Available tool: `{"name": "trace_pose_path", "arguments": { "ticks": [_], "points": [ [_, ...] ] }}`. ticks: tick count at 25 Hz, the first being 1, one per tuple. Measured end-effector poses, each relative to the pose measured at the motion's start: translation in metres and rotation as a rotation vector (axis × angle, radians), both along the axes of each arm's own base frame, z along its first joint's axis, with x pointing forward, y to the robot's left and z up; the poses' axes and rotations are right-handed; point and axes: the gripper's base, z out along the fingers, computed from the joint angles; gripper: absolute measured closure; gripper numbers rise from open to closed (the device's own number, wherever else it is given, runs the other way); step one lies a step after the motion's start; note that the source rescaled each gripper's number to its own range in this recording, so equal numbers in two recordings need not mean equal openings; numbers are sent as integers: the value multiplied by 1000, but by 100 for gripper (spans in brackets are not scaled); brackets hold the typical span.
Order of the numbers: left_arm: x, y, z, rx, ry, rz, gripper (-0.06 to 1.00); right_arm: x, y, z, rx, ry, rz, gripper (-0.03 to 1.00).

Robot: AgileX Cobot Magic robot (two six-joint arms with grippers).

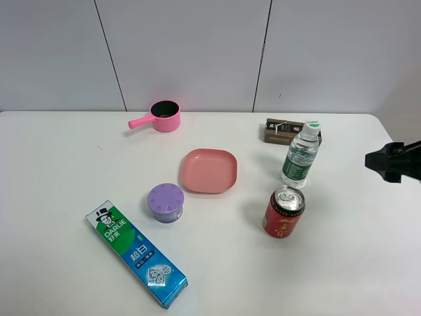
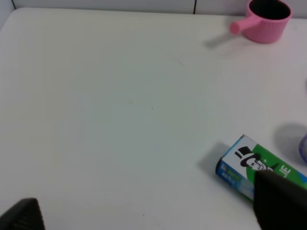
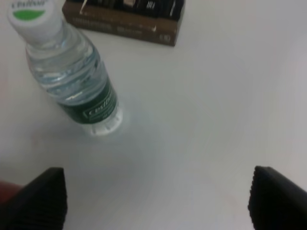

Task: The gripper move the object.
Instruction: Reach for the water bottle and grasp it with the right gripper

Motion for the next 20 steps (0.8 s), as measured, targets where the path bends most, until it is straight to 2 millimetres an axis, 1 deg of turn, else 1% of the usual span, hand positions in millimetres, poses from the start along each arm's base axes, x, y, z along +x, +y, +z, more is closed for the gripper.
{"name": "trace_pose_path", "arguments": {
  "ticks": [5,8,11,16,20],
  "points": [
    [0,0,0,0,0,0,-6,9,1,-12,-58,49,112,-3],
    [0,0,0,0,0,0,-6,12,2,-13,-101,28,180,-3],
    [0,0,0,0,0,0,-6,15,1,-12,-189,-6,233,-3],
    [0,0,0,0,0,0,-6,17,-2,-10,-269,-41,261,-3],
    [0,0,0,0,0,0,-6,20,-2,-12,-248,-42,244,-3]
  ]
}}
